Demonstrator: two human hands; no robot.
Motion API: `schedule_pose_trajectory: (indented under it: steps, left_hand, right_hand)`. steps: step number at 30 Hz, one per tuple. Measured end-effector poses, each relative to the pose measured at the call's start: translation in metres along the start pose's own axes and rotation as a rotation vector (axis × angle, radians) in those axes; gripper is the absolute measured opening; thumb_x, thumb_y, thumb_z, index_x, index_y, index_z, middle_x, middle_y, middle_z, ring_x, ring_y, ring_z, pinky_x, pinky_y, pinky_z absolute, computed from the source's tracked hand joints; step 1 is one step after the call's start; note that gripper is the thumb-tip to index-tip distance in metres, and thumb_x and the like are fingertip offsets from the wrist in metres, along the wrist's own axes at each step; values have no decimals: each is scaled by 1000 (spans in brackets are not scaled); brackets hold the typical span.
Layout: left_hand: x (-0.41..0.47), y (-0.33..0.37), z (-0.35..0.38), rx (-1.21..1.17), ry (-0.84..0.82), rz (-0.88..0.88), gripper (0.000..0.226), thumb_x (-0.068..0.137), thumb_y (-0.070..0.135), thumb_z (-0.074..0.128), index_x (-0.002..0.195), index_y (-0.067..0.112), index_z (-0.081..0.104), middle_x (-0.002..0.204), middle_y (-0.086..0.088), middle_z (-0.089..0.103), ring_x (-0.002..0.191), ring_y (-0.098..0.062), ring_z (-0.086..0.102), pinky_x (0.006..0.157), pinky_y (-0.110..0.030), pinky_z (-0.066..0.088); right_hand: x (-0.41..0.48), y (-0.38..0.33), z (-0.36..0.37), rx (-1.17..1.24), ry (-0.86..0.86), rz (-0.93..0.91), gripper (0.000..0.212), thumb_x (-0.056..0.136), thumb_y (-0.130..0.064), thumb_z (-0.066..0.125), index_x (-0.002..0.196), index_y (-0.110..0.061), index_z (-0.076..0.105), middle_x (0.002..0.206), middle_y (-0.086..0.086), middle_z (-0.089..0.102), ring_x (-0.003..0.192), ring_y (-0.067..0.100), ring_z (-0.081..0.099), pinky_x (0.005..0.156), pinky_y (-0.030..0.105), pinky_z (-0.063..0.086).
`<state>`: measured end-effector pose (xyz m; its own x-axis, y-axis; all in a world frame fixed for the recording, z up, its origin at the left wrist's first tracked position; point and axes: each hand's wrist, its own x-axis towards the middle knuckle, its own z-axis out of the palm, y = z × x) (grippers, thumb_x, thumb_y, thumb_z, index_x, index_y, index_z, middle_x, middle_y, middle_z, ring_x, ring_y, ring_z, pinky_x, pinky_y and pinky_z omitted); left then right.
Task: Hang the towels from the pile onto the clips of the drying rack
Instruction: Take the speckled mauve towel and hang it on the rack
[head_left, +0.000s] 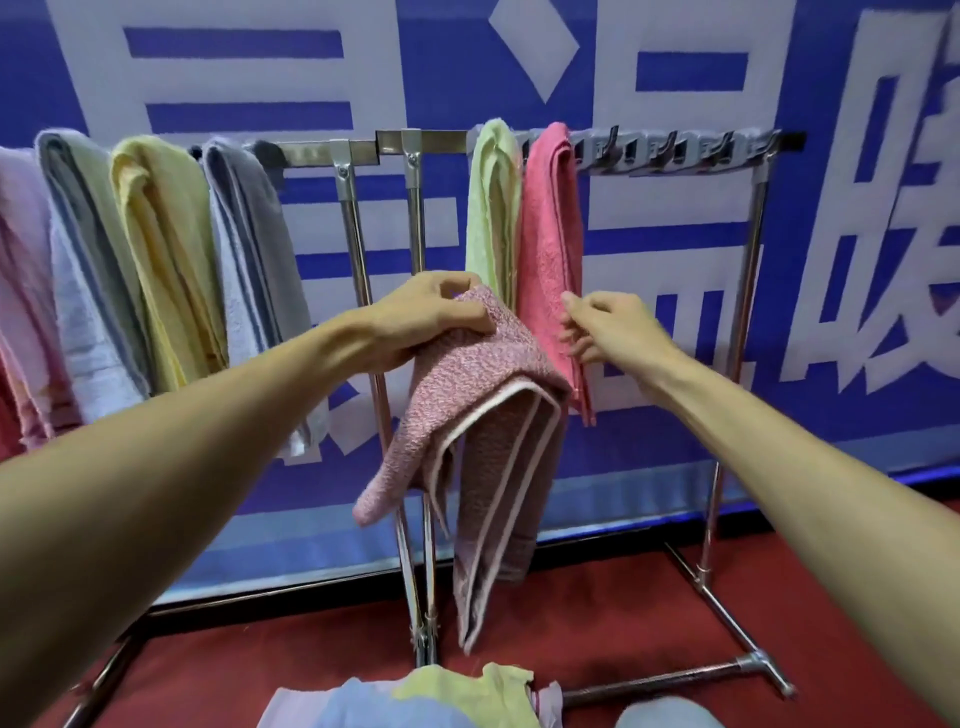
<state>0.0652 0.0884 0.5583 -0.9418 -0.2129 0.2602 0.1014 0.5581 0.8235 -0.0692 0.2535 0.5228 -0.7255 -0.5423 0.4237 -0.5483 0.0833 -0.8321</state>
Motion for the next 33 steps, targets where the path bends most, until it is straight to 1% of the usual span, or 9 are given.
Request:
schedule_pose_trajectory:
  steps: [4,9,13,16,18,22,26,29,33]
  left_hand:
    - [3,13,-4,-95,-104,81,29,82,-3,60,67,23,60,69,2,60,61,-10,59,54,-22,48]
    - [9,17,-14,-212,-165,68,20,85,-1,55,81,17,62,71,-2,61,58,-13,57,51,-21,47]
    - [15,11,-15,-241,-159,53,10,81,5,58,88,12,60,70,-3,60,53,-11,56,48,-20,46]
    - [21,1,-20,-216,-261,-27,40,65,20,68,101,4,56,78,-7,59,61,-17,55,55,-25,46]
    - [22,-5,-20,-195,-396,-96,55,68,21,72,114,-4,54,91,-13,61,71,-19,58,64,-27,51]
    - [27,-5,4,-305,-563,-86,56,71,31,79,115,2,62,98,-4,70,86,-13,65,81,-24,54]
    - [47,8,37,-355,-387,-11,72,68,40,81,123,-1,58,113,-10,67,99,-22,65,89,-32,53]
    - [64,19,52,-354,-313,35,43,81,24,71,117,2,62,110,-13,69,98,-24,66,89,-32,53]
    - [82,26,47,-276,-416,-5,15,84,11,64,98,7,69,83,-4,69,68,-14,64,63,-22,55]
  right_hand:
    - [7,-8,11,163,-375,105,43,98,-47,39,106,-13,65,103,1,69,98,16,65,87,29,51]
    - [7,9,10,422,-573,236,35,99,-18,40,76,-9,64,61,1,69,53,8,65,54,18,53]
    - [10,19,-14,540,-664,209,33,87,-20,56,63,-11,76,62,5,68,51,11,63,51,21,54]
    - [18,26,-36,478,-651,103,38,73,-34,76,100,-6,74,88,14,67,67,20,64,64,30,56]
    - [22,26,-45,421,-618,57,53,65,-46,82,101,-9,75,94,14,68,78,26,63,75,38,54]
    - [27,5,-53,525,-510,-15,32,85,-26,64,100,2,66,90,13,67,79,22,61,76,31,54]
    - [35,-14,-65,486,-466,-88,27,87,-24,56,96,-1,67,84,9,71,73,18,67,68,27,57]
    - [41,-23,-79,344,-429,-108,28,80,-27,64,91,-1,68,74,3,70,66,12,64,65,25,54]
    - [49,-31,-110,-164,-401,-160,26,84,-28,70,76,-3,67,62,-5,58,56,4,51,58,18,43]
